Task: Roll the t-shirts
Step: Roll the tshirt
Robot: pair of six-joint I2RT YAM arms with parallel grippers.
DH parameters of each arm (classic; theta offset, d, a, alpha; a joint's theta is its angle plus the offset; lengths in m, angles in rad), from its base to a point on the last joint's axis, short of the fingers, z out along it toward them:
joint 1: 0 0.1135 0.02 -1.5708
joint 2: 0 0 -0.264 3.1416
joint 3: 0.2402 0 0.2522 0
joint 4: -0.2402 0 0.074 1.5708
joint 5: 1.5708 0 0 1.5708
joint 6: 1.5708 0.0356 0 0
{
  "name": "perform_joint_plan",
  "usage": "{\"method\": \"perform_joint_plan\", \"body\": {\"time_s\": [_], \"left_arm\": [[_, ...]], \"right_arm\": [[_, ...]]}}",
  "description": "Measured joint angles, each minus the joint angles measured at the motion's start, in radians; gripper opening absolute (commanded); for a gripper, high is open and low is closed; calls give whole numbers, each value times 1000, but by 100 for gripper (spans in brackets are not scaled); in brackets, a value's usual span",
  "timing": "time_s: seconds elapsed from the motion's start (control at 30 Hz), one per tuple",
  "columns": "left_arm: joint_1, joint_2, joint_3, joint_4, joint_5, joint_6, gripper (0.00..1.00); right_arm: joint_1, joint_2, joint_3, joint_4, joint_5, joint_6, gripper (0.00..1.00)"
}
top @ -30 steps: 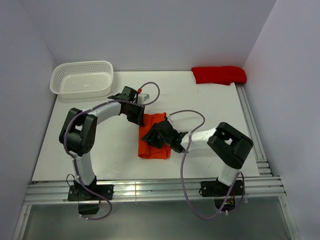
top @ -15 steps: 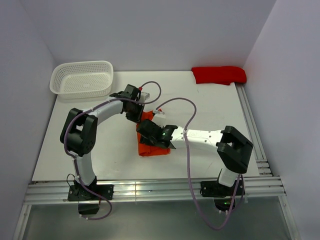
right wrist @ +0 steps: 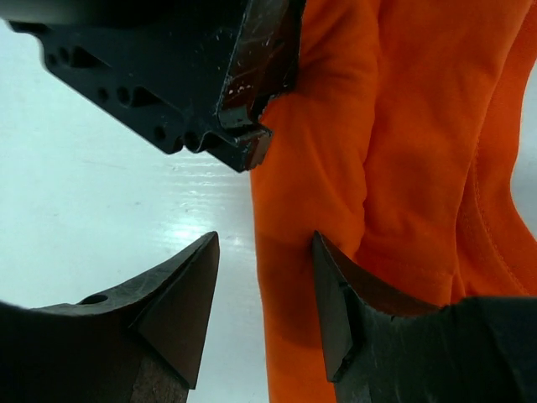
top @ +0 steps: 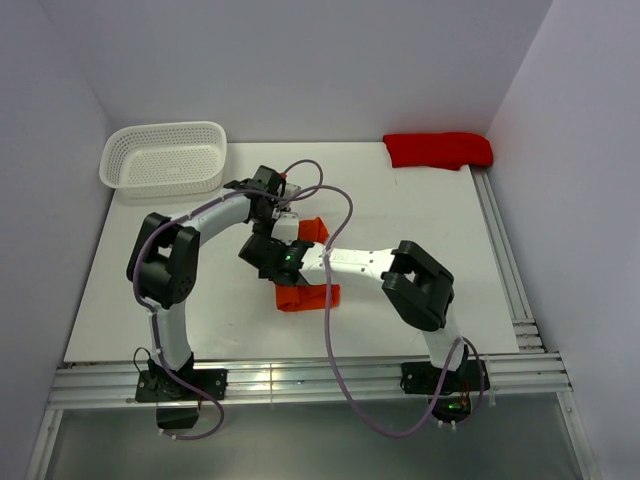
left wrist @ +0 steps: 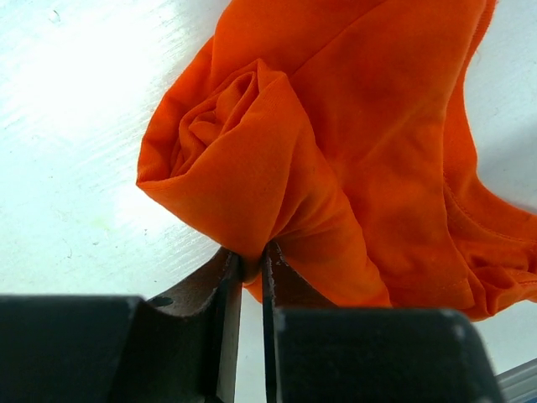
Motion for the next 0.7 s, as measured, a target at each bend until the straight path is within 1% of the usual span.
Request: {"method": "perform_joint_plan", "body": {"time_s": [0.1,0.23,0.37,0.53,0.6,0.63,0.67,0.7], "left_arm": [[2,7,12,-12,1,0,19],[2,17,32,-32,2,0,24],[2,27,54,-51,10,-1,34],[2,44,83,-74,26,0,42],[1,52,97,-81,35,0,48],[0,56,105,-87,39,0,50],[0,61,113,-92,45,0,55],[0,64,121,-95,51,2,58]], "right_arm": [[2,37,33,-31,19,0,56],[10,40,38,-54,21,1,56],[16,71,71,-110,26,18,56],[31,108,94,-173,50,36,56],[34,111,97,-195,54,39,54],[35,113,97,-205,56,42,49],[35,115,97,-216,58,43,45],[35,116,97,-222,60,47,43]]}}
